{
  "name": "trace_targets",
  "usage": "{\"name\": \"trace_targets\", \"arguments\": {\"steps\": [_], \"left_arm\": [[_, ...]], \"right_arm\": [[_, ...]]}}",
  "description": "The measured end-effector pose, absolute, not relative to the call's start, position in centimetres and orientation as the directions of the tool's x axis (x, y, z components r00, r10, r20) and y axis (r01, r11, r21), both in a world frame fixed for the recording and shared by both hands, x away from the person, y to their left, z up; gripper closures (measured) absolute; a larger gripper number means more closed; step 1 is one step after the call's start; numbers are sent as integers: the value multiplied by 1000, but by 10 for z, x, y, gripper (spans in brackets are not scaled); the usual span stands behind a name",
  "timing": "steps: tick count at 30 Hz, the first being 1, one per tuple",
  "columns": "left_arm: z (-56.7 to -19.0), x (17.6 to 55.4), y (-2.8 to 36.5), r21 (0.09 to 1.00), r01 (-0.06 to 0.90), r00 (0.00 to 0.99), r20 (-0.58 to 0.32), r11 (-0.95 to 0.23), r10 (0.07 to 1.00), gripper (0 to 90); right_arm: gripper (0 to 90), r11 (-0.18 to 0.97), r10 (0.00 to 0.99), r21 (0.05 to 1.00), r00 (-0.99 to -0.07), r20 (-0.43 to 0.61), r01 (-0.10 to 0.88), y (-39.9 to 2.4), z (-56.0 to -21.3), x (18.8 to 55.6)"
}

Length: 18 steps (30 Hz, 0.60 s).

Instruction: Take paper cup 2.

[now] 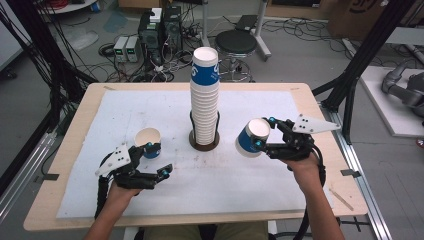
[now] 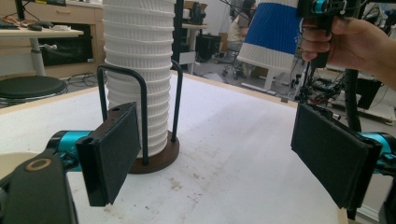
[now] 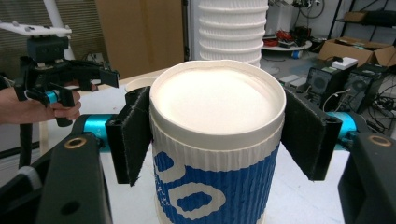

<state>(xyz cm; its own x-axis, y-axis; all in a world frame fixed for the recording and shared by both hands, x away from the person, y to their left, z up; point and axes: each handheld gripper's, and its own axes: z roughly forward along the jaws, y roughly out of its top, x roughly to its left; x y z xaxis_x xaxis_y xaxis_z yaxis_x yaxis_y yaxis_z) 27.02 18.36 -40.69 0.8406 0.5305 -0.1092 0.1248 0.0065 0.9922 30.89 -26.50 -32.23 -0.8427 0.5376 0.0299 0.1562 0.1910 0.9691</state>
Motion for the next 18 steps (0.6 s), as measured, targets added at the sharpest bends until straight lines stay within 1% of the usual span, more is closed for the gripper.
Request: {"name": "trace_targets", "arguments": {"steps": [9, 18], "left_arm": [[-408, 269, 185, 992, 127, 840, -116, 16, 530, 159], [-410, 267, 187, 991, 134, 840, -125, 21, 528, 159]], "right_arm": [[307, 203, 535, 969, -844, 14, 145, -264, -328, 305], [307, 197, 530, 969, -847, 22, 149, -264, -329, 305]]}}
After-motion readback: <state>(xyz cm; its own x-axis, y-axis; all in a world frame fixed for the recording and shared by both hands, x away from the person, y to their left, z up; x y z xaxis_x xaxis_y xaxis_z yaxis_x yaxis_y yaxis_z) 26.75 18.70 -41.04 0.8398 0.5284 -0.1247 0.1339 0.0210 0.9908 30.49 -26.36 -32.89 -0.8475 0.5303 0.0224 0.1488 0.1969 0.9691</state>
